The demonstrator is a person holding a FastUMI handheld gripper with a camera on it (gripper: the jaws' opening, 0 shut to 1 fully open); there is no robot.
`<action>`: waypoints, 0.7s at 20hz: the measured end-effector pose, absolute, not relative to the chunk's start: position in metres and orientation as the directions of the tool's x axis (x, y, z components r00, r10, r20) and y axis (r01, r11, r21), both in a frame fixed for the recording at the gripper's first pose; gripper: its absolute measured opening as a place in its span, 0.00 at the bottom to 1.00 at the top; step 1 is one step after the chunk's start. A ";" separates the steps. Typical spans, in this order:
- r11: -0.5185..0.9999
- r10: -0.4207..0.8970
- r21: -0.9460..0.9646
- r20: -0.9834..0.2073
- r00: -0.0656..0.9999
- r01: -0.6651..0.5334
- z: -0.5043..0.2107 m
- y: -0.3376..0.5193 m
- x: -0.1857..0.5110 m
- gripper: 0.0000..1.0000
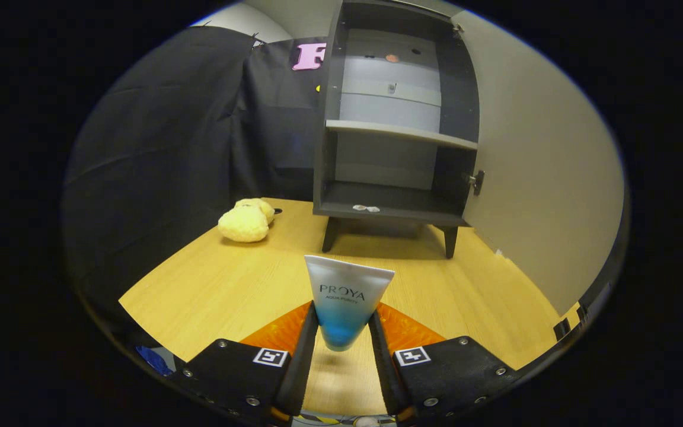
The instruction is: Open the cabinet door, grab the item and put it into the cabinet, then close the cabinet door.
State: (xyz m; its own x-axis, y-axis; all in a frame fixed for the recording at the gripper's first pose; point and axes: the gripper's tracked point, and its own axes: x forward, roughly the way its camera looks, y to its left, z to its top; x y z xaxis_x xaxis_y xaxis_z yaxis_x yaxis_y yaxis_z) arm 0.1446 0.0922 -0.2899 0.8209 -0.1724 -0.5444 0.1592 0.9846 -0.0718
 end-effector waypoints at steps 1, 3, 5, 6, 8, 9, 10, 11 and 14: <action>0.984 -0.177 -0.075 -0.534 0.827 0.162 -0.279 0.090 0.151 0.51; 0.983 -0.183 -0.077 -0.522 0.833 0.167 -0.262 0.086 0.163 0.51; 0.980 -0.196 -0.082 -0.508 0.839 0.179 -0.245 0.081 0.175 0.51; 0.979 -0.203 -0.084 -0.501 0.841 0.186 -0.238 0.077 0.182 0.51; 0.976 -0.217 -0.088 -0.484 0.848 0.200 -0.222 0.071 0.196 0.51; 0.974 -0.226 -0.094 -0.476 0.850 0.206 -0.215 0.068 0.203 0.51; 0.971 -0.237 -0.102 -0.464 0.854 0.215 -0.206 0.063 0.210 0.51; 0.969 -0.245 -0.107 -0.454 0.857 0.221 -0.197 0.059 0.217 0.51; 0.962 -0.271 -0.099 -0.420 0.866 0.254 -0.170 0.047 0.243 0.51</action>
State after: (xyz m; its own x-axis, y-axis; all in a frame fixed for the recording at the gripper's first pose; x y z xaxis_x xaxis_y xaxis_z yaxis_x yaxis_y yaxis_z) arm 0.2431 0.0474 -0.1699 0.8659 -0.2713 -0.4201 0.2537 0.9623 -0.0986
